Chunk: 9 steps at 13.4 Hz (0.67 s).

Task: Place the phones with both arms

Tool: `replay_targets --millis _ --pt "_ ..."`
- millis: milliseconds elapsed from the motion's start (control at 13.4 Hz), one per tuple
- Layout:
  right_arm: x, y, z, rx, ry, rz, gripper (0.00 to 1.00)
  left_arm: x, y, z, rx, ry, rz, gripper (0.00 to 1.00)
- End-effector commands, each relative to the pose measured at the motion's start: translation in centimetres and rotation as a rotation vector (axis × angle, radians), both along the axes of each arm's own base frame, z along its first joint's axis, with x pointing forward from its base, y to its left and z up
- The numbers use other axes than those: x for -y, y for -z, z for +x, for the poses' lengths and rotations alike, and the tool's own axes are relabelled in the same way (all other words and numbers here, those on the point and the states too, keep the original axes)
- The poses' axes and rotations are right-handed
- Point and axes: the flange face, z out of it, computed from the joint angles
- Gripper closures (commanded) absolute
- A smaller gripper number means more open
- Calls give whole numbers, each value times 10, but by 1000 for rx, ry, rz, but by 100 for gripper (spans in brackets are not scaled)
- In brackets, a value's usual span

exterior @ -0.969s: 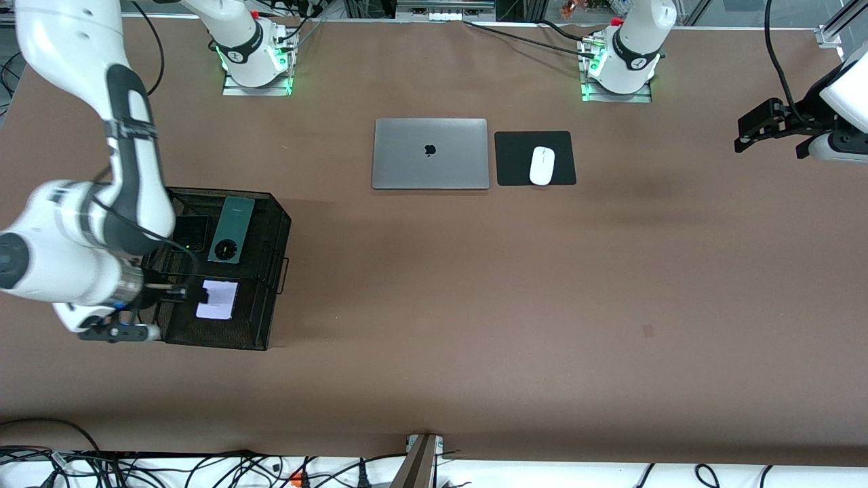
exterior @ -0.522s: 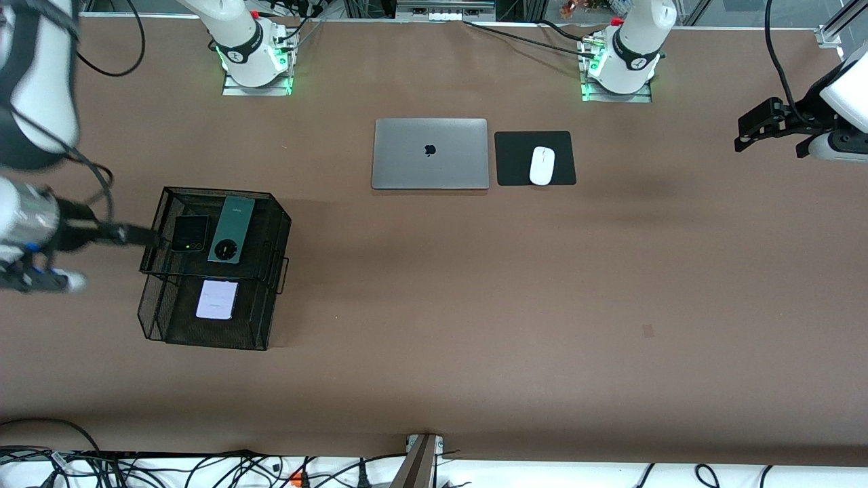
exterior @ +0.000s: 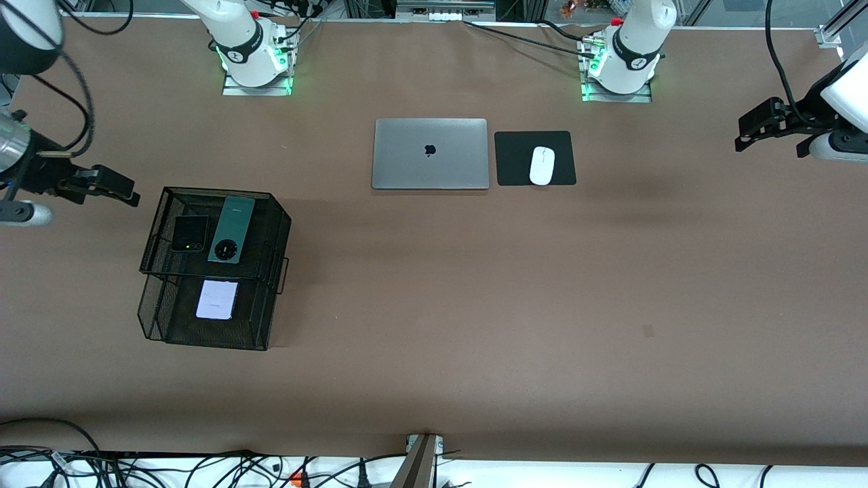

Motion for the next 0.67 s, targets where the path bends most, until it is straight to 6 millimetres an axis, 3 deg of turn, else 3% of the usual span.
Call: replay_targets --millis 0,298,596 --pt "2 -1 -21 34 10 -15 0 -2 -6 -4 3 12 -4 0" --pt "2 -23 -19 14 35 -25 1 -2 -6 -4 3 12 -6 0" --pt "3 -27 -17 9 34 -39 0 -2 -6 -4 2 12 -4 0"
